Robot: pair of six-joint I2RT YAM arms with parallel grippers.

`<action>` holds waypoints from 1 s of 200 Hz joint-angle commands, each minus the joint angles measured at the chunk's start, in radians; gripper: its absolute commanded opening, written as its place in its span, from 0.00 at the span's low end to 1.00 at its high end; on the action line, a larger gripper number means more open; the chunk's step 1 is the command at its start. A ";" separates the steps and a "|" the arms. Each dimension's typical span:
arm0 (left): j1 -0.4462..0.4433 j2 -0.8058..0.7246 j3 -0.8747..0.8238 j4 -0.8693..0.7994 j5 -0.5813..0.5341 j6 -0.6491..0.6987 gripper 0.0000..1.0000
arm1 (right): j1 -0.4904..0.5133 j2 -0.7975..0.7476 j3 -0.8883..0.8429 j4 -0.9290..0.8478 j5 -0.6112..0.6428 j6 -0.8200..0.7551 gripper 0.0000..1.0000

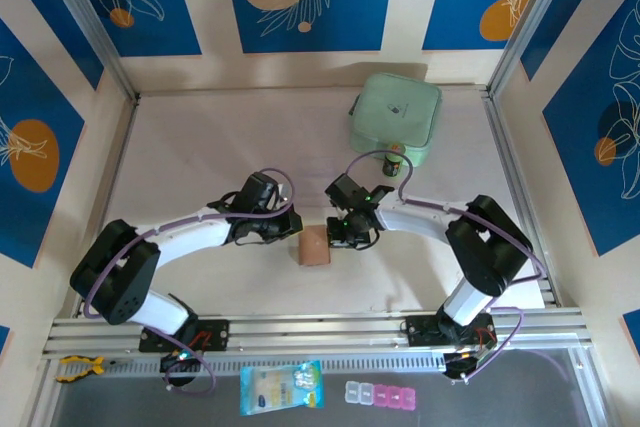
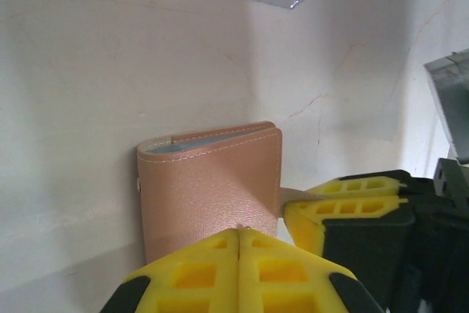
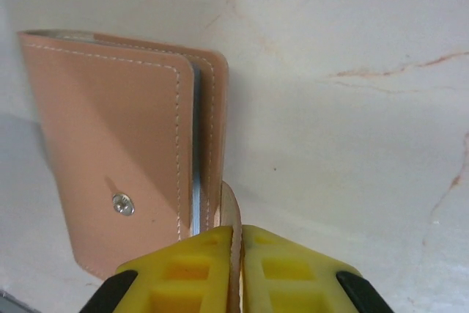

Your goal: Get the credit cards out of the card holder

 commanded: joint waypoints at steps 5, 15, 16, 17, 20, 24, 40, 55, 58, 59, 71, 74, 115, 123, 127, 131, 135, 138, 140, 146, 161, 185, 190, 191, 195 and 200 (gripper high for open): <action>0.004 -0.049 0.002 -0.009 -0.030 0.028 0.01 | -0.005 -0.052 0.014 -0.055 -0.006 -0.019 0.10; 0.008 -0.066 -0.007 -0.010 -0.038 0.030 0.01 | -0.005 -0.061 0.017 -0.062 -0.005 -0.019 0.11; 0.009 -0.067 -0.008 -0.010 -0.039 0.030 0.01 | -0.005 -0.062 0.017 -0.063 -0.006 -0.018 0.11; 0.010 -0.069 -0.009 -0.010 -0.040 0.030 0.01 | -0.005 -0.062 0.018 -0.064 -0.005 -0.019 0.11; 0.011 -0.072 -0.012 -0.011 -0.041 0.030 0.01 | -0.004 -0.065 0.019 -0.068 -0.004 -0.019 0.11; 0.014 -0.078 -0.014 -0.011 -0.041 0.030 0.01 | -0.005 -0.067 0.022 -0.072 -0.004 -0.020 0.10; 0.023 -0.096 -0.022 -0.014 -0.041 0.034 0.02 | -0.002 -0.076 0.031 -0.083 -0.006 -0.024 0.11; 0.029 -0.109 -0.030 -0.015 -0.046 0.041 0.03 | 0.000 -0.080 0.042 -0.094 -0.006 -0.031 0.11; 0.030 -0.110 -0.031 -0.016 -0.046 0.042 0.03 | 0.001 -0.080 0.046 -0.096 -0.007 -0.033 0.11; 0.029 -0.110 -0.031 -0.017 -0.046 0.043 0.03 | 0.002 -0.081 0.047 -0.097 -0.007 -0.034 0.11; 0.035 -0.108 -0.030 -0.023 -0.037 0.051 0.04 | 0.002 -0.080 0.060 -0.110 -0.005 -0.041 0.10; 0.036 -0.109 -0.029 -0.023 -0.034 0.053 0.04 | 0.003 -0.079 0.063 -0.114 -0.006 -0.043 0.11; 0.042 -0.114 -0.036 -0.027 -0.020 0.067 0.08 | 0.009 -0.081 0.101 -0.150 0.004 -0.056 0.11; 0.041 -0.116 -0.038 -0.024 -0.019 0.065 0.08 | 0.011 -0.081 0.107 -0.155 0.004 -0.057 0.10; 0.042 -0.118 -0.039 -0.021 -0.018 0.065 0.08 | 0.012 -0.082 0.110 -0.157 0.003 -0.057 0.11; 0.042 -0.121 -0.042 -0.020 -0.017 0.065 0.09 | 0.013 -0.082 0.112 -0.158 0.004 -0.057 0.11; 0.041 -0.124 -0.042 -0.019 -0.018 0.065 0.09 | 0.015 -0.082 0.115 -0.160 0.005 -0.057 0.11; 0.042 -0.124 -0.044 -0.019 -0.019 0.066 0.09 | 0.015 -0.081 0.118 -0.161 0.005 -0.057 0.10; 0.042 -0.124 -0.044 -0.019 -0.019 0.066 0.09 | 0.016 -0.081 0.119 -0.161 0.005 -0.057 0.10; 0.043 -0.126 -0.045 -0.018 -0.021 0.066 0.09 | 0.017 -0.081 0.123 -0.164 0.004 -0.057 0.11; 0.044 -0.133 -0.051 -0.012 -0.023 0.069 0.10 | 0.024 -0.077 0.139 -0.174 0.010 -0.060 0.11; 0.045 -0.155 -0.070 0.021 -0.028 0.060 0.11 | 0.039 -0.068 0.169 -0.202 0.031 -0.060 0.11; 0.045 -0.158 -0.070 0.019 -0.030 0.062 0.11 | 0.042 -0.066 0.174 -0.206 0.032 -0.061 0.11; 0.044 -0.159 -0.070 0.018 -0.030 0.062 0.11 | 0.042 -0.064 0.175 -0.208 0.033 -0.061 0.11; 0.045 -0.159 -0.069 0.016 -0.030 0.063 0.11 | 0.045 -0.063 0.179 -0.211 0.034 -0.062 0.10; 0.046 -0.159 -0.068 0.014 -0.031 0.066 0.12 | 0.048 -0.061 0.183 -0.214 0.037 -0.062 0.11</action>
